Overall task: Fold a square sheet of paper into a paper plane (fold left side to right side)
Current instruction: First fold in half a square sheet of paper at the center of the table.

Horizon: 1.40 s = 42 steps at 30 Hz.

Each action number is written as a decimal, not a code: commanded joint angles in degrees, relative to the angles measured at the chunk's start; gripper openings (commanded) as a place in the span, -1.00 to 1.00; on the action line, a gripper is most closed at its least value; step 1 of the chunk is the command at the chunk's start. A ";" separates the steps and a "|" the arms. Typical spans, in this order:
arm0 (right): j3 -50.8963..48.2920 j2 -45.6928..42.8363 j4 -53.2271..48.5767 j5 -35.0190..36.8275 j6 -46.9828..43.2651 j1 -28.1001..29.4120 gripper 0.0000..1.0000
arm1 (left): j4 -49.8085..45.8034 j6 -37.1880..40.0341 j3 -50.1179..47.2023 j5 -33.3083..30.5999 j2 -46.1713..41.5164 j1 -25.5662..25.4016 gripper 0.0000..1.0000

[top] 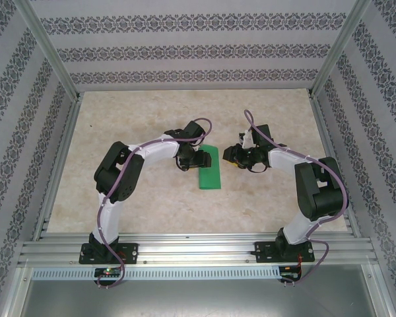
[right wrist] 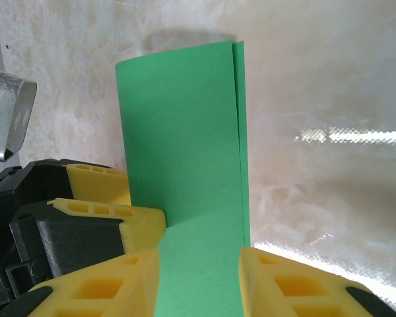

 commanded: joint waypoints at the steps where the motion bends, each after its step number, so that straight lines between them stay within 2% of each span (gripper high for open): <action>1: -0.65 -0.87 -0.14 1.02 -0.48 -0.36 -0.25 | 0.85 1.20 0.75 0.32 3.61 -1.50 0.30; 17: -0.69 -0.32 -0.11 0.76 -0.06 -0.13 -0.25 | 0.56 1.38 1.38 0.43 4.66 -1.85 0.32; 28: 0.05 2.29 1.22 1.17 2.22 2.41 -0.38 | 0.20 1.20 1.98 0.37 5.32 -1.99 0.33; 42: 0.27 2.86 0.52 1.90 2.29 2.57 -0.42 | -0.24 1.18 2.26 0.36 6.14 -1.99 0.34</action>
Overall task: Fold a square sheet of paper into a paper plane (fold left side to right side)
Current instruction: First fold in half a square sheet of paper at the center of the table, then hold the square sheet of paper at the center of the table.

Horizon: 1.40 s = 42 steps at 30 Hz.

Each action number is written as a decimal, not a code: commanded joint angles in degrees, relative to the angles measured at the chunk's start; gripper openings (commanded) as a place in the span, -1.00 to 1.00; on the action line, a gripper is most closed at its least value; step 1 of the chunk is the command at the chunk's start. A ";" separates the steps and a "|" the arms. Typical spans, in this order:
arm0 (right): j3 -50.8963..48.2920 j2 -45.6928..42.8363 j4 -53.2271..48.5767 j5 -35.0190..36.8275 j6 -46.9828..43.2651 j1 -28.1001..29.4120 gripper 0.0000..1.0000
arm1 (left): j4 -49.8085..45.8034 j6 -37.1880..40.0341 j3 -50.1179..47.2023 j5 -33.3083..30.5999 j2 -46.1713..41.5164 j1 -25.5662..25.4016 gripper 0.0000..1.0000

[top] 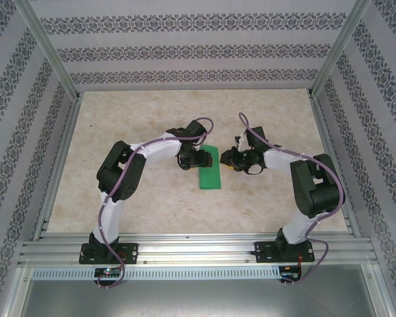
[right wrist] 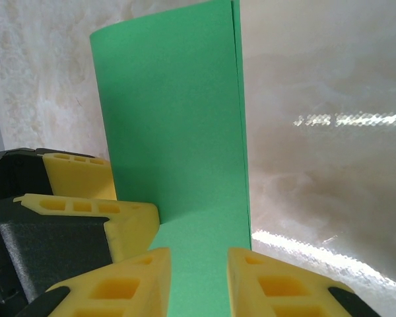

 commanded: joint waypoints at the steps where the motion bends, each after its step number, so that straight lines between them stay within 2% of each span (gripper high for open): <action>1: 0.30 0.79 0.24 0.84 0.71 0.28 -0.42 | 2.56 1.06 -0.31 0.77 4.62 -1.73 0.35; 10: 0.55 1.12 0.20 0.66 0.79 0.65 -0.49 | 2.38 1.51 -0.49 0.80 4.56 -1.77 0.31; 42: -0.77 -2.06 0.08 3.38 1.79 -1.07 -0.50 | 2.60 3.06 -1.26 1.28 4.37 -1.86 0.28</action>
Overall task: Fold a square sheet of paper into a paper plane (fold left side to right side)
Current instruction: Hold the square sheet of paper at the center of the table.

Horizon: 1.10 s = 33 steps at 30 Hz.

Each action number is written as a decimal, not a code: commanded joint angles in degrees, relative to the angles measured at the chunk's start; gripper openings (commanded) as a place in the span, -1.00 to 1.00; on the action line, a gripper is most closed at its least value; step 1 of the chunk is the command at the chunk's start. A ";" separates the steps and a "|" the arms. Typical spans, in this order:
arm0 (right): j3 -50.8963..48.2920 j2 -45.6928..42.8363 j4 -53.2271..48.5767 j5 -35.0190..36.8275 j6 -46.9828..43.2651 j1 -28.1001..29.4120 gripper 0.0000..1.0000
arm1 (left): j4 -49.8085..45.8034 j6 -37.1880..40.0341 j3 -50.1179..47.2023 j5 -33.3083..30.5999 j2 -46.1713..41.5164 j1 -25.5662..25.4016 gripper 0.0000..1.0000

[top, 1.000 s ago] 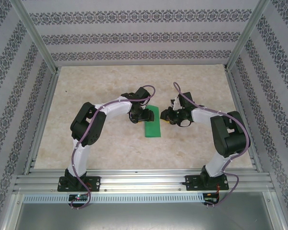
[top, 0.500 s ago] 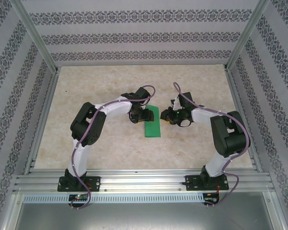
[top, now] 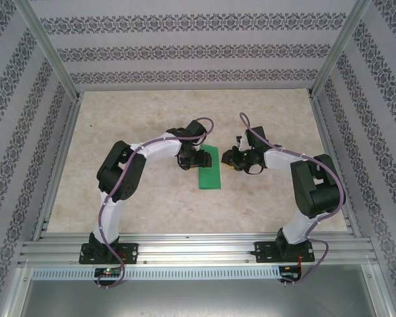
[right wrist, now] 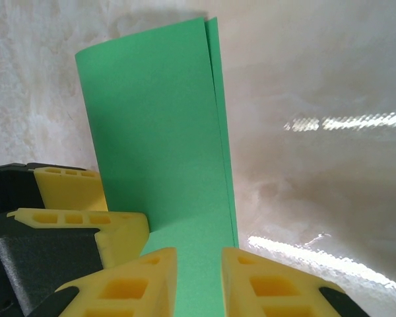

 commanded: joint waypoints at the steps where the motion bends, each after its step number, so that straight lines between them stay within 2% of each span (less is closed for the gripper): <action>1: -0.78 -1.69 0.21 0.95 0.41 -0.70 -0.50 | 2.84 2.31 -1.30 1.54 4.39 -1.86 0.28; 33: -0.76 -0.99 0.04 0.04 0.21 -0.70 -0.50 | 2.19 2.56 0.34 2.14 6.12 -2.56 0.32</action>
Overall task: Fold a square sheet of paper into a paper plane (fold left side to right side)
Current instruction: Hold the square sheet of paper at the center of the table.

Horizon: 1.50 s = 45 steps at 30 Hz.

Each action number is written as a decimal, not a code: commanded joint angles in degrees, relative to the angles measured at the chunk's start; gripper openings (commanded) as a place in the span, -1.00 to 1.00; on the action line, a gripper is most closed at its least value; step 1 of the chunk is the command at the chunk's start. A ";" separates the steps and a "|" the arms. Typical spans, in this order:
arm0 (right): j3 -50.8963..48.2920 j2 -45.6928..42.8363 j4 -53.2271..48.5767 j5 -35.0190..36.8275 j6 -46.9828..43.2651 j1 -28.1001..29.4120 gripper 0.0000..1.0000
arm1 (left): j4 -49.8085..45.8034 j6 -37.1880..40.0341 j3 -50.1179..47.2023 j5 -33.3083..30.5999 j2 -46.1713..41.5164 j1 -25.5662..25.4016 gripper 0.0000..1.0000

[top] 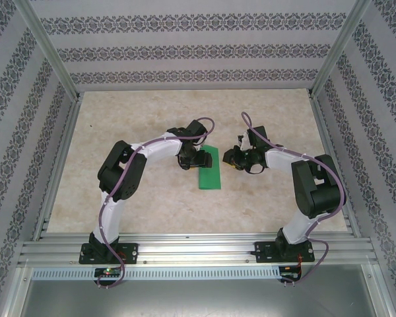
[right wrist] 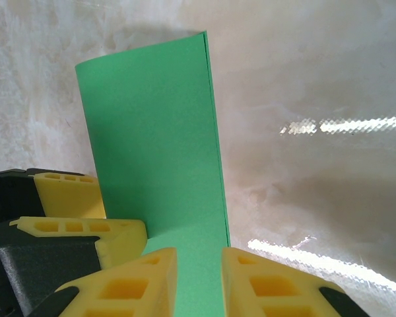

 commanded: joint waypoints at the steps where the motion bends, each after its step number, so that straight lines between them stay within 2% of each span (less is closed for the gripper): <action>1: -0.85 -0.82 0.14 -0.27 0.28 -0.33 -0.50 | 3.23 1.54 -0.70 2.10 5.49 -2.50 0.31; 12: 0.23 1.76 1.21 -1.91 1.20 1.78 -0.64 | 3.12 1.42 -0.62 2.01 5.64 -2.54 0.31; 45: -0.08 0.20 0.70 -0.09 2.18 1.87 -0.64 | 3.04 -0.08 0.00 1.61 6.55 -2.54 0.32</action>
